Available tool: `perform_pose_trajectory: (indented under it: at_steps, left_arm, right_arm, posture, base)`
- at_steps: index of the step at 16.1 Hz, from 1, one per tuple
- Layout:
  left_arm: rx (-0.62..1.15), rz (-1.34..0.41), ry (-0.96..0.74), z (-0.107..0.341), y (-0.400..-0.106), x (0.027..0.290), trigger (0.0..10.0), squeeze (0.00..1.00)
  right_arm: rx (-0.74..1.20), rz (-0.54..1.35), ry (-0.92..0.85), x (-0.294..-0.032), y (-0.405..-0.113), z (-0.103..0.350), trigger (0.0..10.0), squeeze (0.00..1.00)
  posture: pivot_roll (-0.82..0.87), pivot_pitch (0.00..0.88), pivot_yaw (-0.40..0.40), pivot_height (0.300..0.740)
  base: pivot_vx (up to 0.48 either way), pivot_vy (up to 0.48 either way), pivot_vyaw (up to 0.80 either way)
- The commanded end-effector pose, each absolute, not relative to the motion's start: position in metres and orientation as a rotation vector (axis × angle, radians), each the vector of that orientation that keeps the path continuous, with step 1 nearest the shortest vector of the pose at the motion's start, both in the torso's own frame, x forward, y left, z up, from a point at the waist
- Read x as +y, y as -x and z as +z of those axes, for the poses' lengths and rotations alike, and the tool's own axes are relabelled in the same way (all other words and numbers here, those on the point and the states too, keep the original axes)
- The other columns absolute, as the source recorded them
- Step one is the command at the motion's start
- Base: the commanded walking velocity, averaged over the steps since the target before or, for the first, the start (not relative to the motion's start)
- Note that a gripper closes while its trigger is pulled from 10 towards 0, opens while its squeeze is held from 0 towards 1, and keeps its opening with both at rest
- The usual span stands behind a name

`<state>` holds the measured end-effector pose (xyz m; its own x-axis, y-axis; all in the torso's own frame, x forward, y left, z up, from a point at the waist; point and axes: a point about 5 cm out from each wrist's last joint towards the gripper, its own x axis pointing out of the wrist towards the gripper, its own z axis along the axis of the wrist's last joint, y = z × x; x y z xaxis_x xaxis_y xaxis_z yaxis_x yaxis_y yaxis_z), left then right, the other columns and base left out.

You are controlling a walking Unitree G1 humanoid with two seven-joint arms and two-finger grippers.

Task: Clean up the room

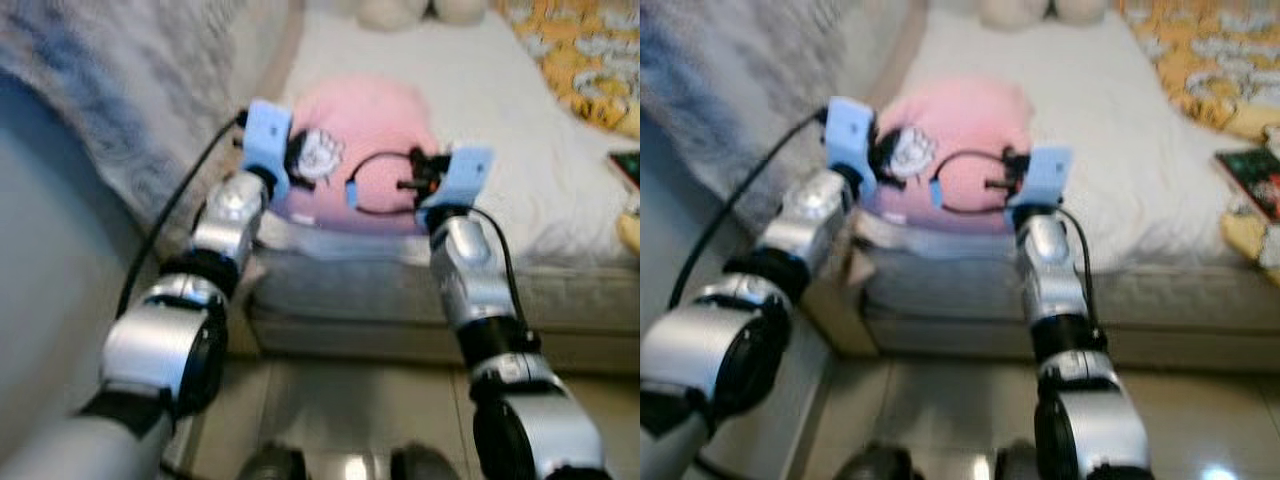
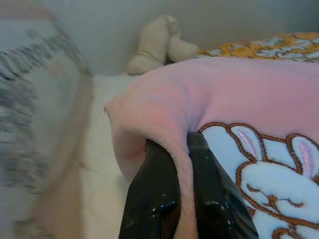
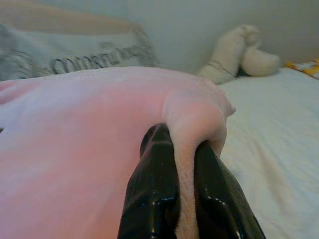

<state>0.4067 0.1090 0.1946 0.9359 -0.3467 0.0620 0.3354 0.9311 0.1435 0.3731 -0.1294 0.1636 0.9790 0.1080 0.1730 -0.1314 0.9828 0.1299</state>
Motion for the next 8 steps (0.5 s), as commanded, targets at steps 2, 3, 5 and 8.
perform_pose_trajectory:
  at_steps: [2,3,5,8]
  left_arm:
    - [-0.123,-0.315,-0.127,0.2032,-0.4085,0.114,10.0,0.0]
    - [-0.124,-0.318,-0.129,0.203,-0.4083,0.1131,10.0,0.0]
    - [-0.122,-0.323,-0.131,0.203,-0.4082,0.1115,10.0,0.0]
    - [-0.118,-0.32,-0.089,0.2046,-0.409,0.1102,10.0,0.0]
  right_arm:
    - [-0.203,0.089,-0.137,-0.1381,-0.3739,0.1713,10.0,0.0]
    - [-0.198,0.092,-0.14,-0.1371,-0.3737,0.17,10.0,0.0]
    - [-0.189,0.096,-0.14,-0.1357,-0.3733,0.168,10.0,0.0]
    - [-0.184,0.103,-0.14,-0.1341,-0.3737,0.1676,10.0,0.0]
  posture:
    - [-0.22,0.0,0.098,0.714]
    - [-0.22,0.0,0.1,0.714]
    - [-0.22,0.0,0.1,0.714]
    - [-0.22,0.0,0.103,0.714]
  base:
    - [0.48,0.0,0.0]
    - [0.48,0.0,0.0]
    - [0.48,0.0,0.0]
    - [0.48,0.0,0.0]
